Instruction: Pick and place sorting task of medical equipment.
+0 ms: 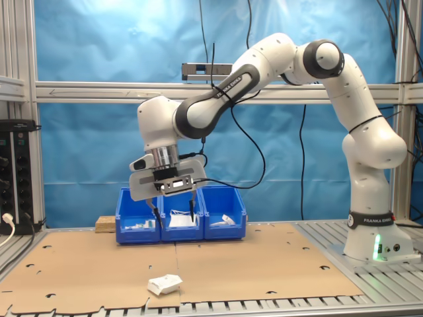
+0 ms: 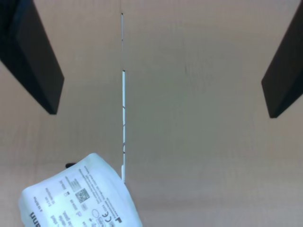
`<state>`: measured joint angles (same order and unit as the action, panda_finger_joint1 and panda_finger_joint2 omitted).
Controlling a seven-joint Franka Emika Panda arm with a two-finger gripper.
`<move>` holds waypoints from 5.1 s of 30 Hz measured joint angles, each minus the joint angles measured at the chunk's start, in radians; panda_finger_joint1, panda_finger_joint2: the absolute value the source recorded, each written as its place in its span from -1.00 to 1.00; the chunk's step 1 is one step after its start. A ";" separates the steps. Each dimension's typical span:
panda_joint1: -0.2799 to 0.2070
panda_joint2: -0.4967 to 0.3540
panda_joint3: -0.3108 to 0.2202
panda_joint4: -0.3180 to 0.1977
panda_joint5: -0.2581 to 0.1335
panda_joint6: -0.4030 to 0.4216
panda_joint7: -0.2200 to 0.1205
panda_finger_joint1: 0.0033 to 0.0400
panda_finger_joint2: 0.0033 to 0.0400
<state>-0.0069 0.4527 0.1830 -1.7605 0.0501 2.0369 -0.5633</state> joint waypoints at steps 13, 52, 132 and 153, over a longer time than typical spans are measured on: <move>0.008 0.044 0.012 -0.002 0.000 0.087 0.009 1.00 1.00; 0.027 0.126 0.003 -0.036 0.000 0.262 -0.075 1.00 1.00; 0.033 0.256 -0.004 -0.038 0.000 0.480 -0.738 1.00 1.00; 0.033 0.270 -0.004 -0.048 0.000 0.491 -0.784 1.00 1.00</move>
<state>0.0261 0.7228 0.1785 -1.8083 0.0502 2.5275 -1.3471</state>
